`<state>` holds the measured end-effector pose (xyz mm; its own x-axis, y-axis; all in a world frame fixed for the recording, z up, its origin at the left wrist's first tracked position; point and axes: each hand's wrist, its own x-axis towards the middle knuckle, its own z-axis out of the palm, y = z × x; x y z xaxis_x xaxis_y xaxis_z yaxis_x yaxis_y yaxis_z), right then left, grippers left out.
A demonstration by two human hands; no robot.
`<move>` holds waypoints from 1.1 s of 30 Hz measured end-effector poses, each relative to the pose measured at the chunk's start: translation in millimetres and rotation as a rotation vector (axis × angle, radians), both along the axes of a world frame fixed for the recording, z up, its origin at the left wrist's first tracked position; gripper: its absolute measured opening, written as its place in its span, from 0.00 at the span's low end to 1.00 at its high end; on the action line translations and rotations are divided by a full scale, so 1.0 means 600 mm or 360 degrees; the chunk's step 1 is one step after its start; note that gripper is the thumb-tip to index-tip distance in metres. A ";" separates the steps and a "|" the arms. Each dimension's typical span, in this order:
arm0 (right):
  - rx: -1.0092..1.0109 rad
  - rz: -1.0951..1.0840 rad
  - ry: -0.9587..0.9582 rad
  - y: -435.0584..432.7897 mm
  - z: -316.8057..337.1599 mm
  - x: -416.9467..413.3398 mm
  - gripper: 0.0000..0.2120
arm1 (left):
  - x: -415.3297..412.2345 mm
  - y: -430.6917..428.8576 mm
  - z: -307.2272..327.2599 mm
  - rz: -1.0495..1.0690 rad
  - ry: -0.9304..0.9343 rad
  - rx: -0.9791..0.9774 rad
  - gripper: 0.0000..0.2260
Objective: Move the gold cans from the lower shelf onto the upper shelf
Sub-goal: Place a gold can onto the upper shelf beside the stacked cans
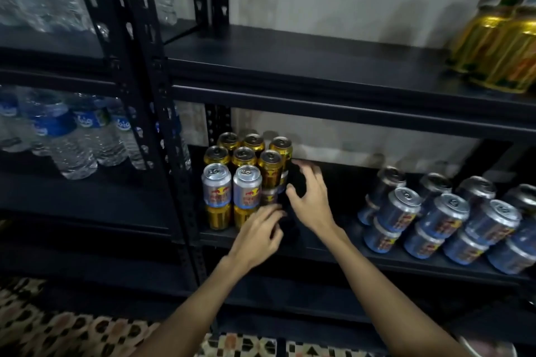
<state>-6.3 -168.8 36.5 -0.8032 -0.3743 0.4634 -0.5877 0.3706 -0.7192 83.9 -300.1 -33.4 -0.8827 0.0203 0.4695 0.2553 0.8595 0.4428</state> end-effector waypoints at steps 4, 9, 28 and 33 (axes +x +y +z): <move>0.0191 0.0077 -0.0163 -0.015 0.003 -0.054 0.29 | -0.031 0.018 -0.033 0.0017 -0.0332 0.0076 0.21; 0.0355 0.0052 -0.0374 -0.029 0.017 -0.131 0.37 | -0.077 0.021 -0.054 0.0008 -0.0434 0.0047 0.21; 0.0355 0.0476 -0.0208 -0.063 -0.011 -0.213 0.32 | -0.119 0.020 -0.117 0.0049 -0.0349 0.0073 0.16; 0.0258 0.0504 -0.0284 -0.057 -0.013 -0.214 0.30 | -0.120 0.020 -0.117 0.0041 -0.0343 0.0079 0.15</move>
<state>-135.0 -203.3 28.9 -0.6986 -0.6735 0.2415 -0.5624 0.3082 -0.7673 12.1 -288.3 -103.7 -0.9626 -0.0216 0.2699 0.1288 0.8403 0.5266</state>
